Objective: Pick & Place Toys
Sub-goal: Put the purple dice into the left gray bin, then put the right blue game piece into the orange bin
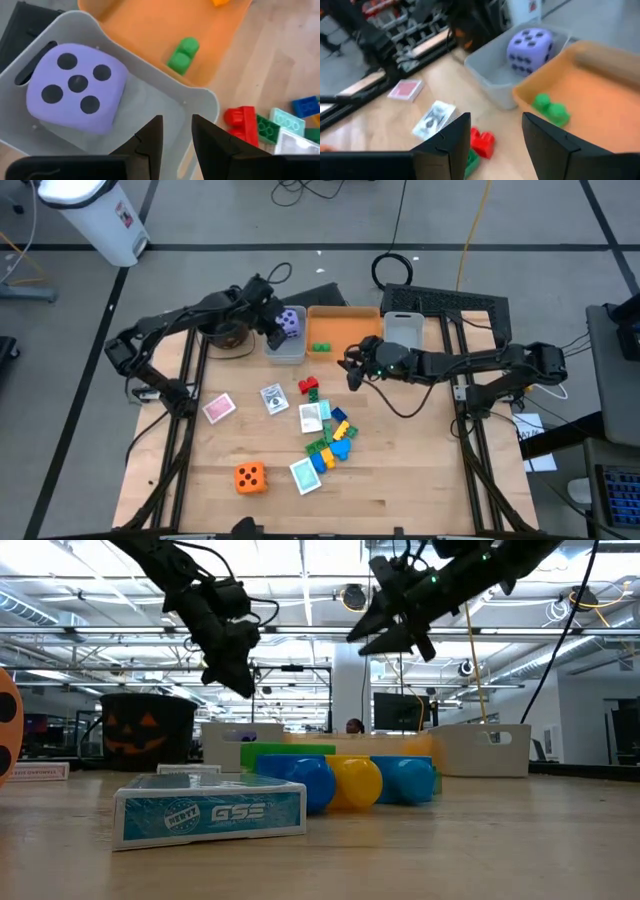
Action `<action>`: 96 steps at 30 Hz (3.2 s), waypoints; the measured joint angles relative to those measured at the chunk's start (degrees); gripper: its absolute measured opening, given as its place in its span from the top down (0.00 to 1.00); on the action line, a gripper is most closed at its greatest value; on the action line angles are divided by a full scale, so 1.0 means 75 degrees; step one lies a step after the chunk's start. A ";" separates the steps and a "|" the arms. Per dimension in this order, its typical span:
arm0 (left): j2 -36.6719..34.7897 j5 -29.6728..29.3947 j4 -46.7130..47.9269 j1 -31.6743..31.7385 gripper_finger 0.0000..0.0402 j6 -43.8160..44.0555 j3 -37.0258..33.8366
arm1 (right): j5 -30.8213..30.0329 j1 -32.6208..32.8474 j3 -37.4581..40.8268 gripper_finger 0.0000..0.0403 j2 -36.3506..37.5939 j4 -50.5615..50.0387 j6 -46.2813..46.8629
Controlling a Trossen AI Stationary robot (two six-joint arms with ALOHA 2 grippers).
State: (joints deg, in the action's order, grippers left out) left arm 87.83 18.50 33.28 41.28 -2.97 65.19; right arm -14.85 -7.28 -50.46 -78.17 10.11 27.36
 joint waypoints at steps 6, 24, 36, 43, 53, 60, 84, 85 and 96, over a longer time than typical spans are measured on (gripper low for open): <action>0.0246 -0.0026 0.0020 -0.0018 0.74 -0.0025 0.0003 | 0.0236 -0.0217 0.0054 0.59 0.0017 -0.0019 -0.0050; 0.1740 -0.0734 0.1297 -0.0248 0.74 -0.0962 0.1230 | 0.1022 -0.0435 0.0990 0.59 0.0017 0.0447 0.0838; 0.2882 -0.1504 0.2355 -0.0334 0.74 -0.1532 0.2512 | 0.1023 -0.0433 0.1005 0.59 0.0017 0.0454 0.0862; 0.2882 -0.2551 0.2430 -0.0338 0.74 -0.1593 0.2518 | 0.1023 -0.0432 0.1005 0.59 0.0017 0.0454 0.0847; 0.2672 -0.2005 0.2654 -0.0361 0.74 -0.1447 0.2518 | 0.1023 -0.0432 0.1005 0.59 0.0017 0.0452 0.0795; 0.1727 -0.1805 0.2697 -0.0408 0.74 -0.1048 0.2518 | 0.1011 -0.0432 0.1005 0.59 0.0017 0.0457 0.0705; -0.2624 -0.0237 0.2366 -0.1425 0.74 0.0896 0.1034 | 0.2159 -0.0283 0.0522 0.59 0.0020 0.1417 0.0583; -0.2767 -0.0207 0.2078 -0.1575 0.74 0.1103 0.0694 | 0.2120 -0.0234 0.0360 0.59 0.0022 0.1203 0.0436; -0.3625 -0.0187 -0.1071 -0.3196 0.74 0.2993 -0.2608 | 0.1784 0.0887 -0.1581 0.59 0.0023 -0.2752 -0.1250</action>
State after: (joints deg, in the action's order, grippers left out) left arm 60.64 17.10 25.25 17.31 19.47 45.63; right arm -1.47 -0.63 -62.32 -78.00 -10.52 17.99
